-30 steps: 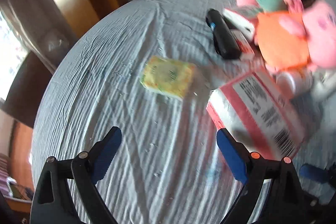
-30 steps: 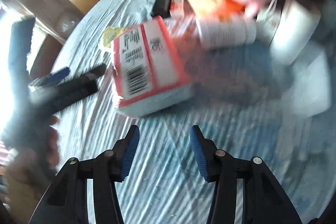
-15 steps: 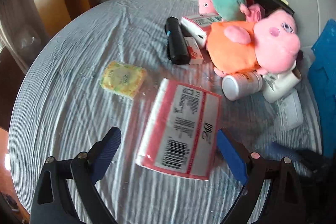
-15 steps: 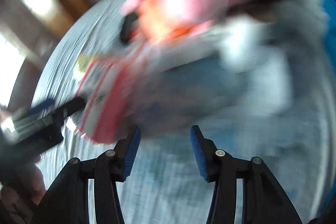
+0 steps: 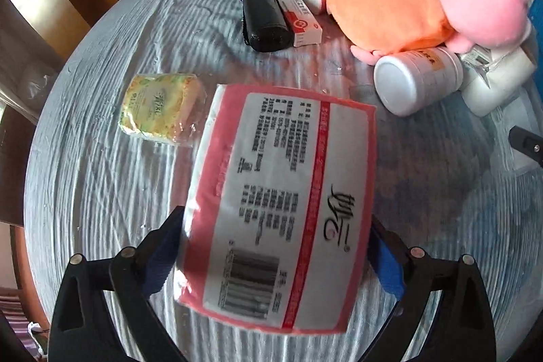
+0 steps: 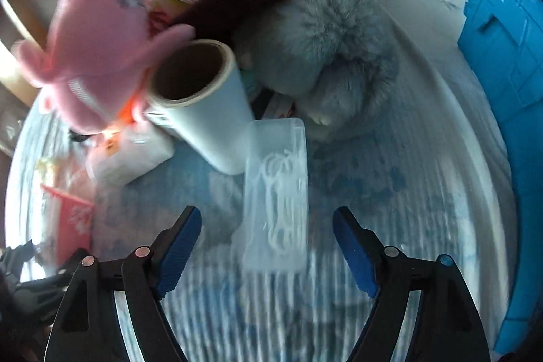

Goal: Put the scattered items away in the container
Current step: 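Grasp the tissue package with the left tool while the right tool grasps the clear plastic case, then carry the tissue package and clear case with both tools over the blue box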

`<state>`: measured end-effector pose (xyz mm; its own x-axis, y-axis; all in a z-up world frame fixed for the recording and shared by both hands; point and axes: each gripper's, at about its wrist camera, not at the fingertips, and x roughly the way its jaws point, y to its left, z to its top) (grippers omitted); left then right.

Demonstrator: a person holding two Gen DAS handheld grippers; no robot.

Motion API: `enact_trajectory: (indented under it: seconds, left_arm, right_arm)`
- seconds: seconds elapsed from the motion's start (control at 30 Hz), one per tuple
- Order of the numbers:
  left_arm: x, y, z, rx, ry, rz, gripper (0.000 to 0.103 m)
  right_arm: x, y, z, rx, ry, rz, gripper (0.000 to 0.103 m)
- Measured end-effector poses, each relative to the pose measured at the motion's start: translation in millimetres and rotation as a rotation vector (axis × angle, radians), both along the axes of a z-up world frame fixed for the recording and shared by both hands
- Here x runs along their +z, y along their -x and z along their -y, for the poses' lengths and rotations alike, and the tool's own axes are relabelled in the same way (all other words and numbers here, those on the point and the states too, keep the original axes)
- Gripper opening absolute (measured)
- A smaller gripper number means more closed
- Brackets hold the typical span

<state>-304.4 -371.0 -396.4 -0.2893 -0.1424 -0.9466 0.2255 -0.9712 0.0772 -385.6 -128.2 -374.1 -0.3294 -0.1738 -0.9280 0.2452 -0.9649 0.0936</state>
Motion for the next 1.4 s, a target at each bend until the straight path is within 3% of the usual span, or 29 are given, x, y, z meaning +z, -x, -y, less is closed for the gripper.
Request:
enact_trajectory:
  seconds: [0.1, 0.13, 0.17, 0.2, 0.37, 0.5, 0.8, 1.0, 1.17, 1.4]
  left_arm:
    - [-0.5, 2.9, -3.4, -0.009, -0.007, -0.008, 0.097]
    - [-0.3, 3.2, -5.5, -0.013, -0.007, -0.013, 0.097]
    - [-0.1, 2.7, -7.5, -0.015, -0.005, -0.019, 0.095]
    - [0.4, 1.7, -10.2, -0.023, -0.007, -0.025, 0.095]
    - [11.5, -8.3, -29.3, -0.051, -0.025, -0.063, 0.094]
    - [37.9, -19.3, -47.5, -0.058, -0.021, -0.133, 0.094]
    - [135.2, -55.6, -103.2, -0.044, -0.014, -0.367, 0.094]
    - [201.9, -85.0, -143.1, -0.035, -0.002, -0.510, 0.094]
    - [252.7, -100.3, -180.6, -0.148, -0.007, -0.615, 0.094]
    - [307.5, -120.2, -251.8, -0.325, -0.086, -0.727, 0.094]
  right_arm:
    - [-6.1, 4.4, 2.1, 0.005, -0.011, 0.001, 0.080]
    - [-7.8, 4.7, 3.0, 0.010, -0.017, 0.003, 0.075]
    - [-9.6, 4.5, 3.7, 0.012, -0.025, 0.008, 0.062]
    - [-10.7, 4.1, 3.5, 0.008, -0.037, 0.013, 0.033]
    - [5.4, -15.7, -6.5, 0.021, -0.001, -0.011, 0.032]
    - [30.7, -41.1, -15.2, 0.062, 0.050, -0.046, 0.032]
    - [132.4, -101.2, -51.3, 0.197, 0.180, -0.258, 0.032]
    - [207.7, -121.0, -76.4, 0.246, 0.199, -0.397, 0.032]
    - [258.9, -156.1, -111.8, 0.175, 0.196, -0.517, 0.032]
    - [301.0, -187.1, -187.5, 0.000, 0.152, -0.609, 0.032]
